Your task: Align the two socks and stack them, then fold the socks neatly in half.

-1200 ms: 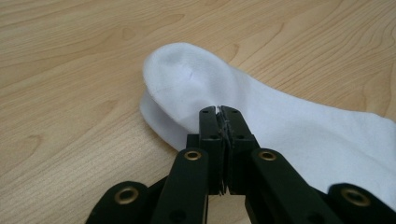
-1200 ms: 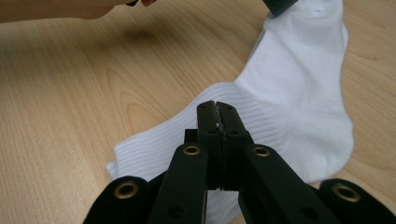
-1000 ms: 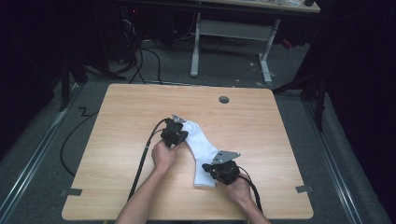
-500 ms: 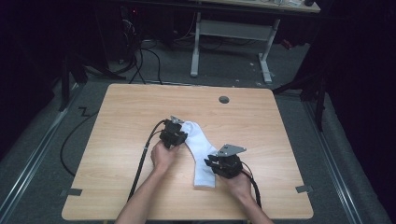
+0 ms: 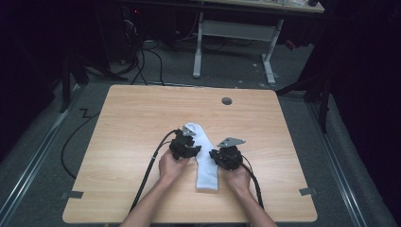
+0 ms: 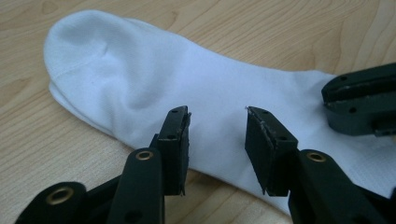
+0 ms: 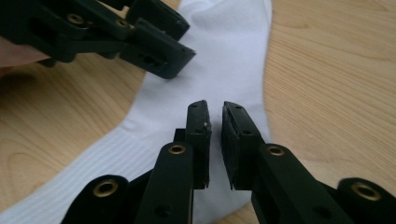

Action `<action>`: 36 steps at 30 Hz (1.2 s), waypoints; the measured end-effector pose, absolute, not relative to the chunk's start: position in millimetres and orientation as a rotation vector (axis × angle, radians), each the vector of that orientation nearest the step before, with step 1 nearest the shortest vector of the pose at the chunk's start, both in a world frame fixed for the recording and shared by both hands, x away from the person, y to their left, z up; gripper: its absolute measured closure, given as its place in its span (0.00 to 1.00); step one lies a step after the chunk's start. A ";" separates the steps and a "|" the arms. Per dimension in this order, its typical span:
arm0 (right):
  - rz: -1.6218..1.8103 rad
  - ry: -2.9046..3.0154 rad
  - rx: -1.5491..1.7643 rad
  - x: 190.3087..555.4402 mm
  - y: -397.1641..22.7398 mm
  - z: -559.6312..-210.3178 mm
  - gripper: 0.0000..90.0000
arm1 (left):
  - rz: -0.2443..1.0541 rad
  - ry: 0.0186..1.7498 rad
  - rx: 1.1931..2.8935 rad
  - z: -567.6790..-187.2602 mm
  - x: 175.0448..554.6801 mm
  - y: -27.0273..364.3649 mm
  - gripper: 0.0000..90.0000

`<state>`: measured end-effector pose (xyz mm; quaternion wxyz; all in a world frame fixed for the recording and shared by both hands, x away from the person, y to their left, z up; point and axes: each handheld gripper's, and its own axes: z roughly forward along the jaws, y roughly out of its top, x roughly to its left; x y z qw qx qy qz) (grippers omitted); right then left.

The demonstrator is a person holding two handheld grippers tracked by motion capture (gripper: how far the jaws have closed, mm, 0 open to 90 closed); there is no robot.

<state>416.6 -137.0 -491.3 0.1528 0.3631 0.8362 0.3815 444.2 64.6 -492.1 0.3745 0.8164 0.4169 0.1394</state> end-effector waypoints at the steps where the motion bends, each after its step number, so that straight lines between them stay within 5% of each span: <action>1: 1.085 2.397 1.051 418.6 -139.1 -492.7 0.90 | 0.355 1.067 2.094 -493.1 444.7 64.6 0.66; 16: 1.060 2.389 1.108 420.6 -155.3 -501.1 0.80 | 0.377 1.078 2.160 -491.8 436.7 68.0 0.66; 36: 1.071 2.428 1.023 414.0 -145.5 -502.8 0.74 | 0.432 1.221 1.974 -489.6 450.6 102.4 0.60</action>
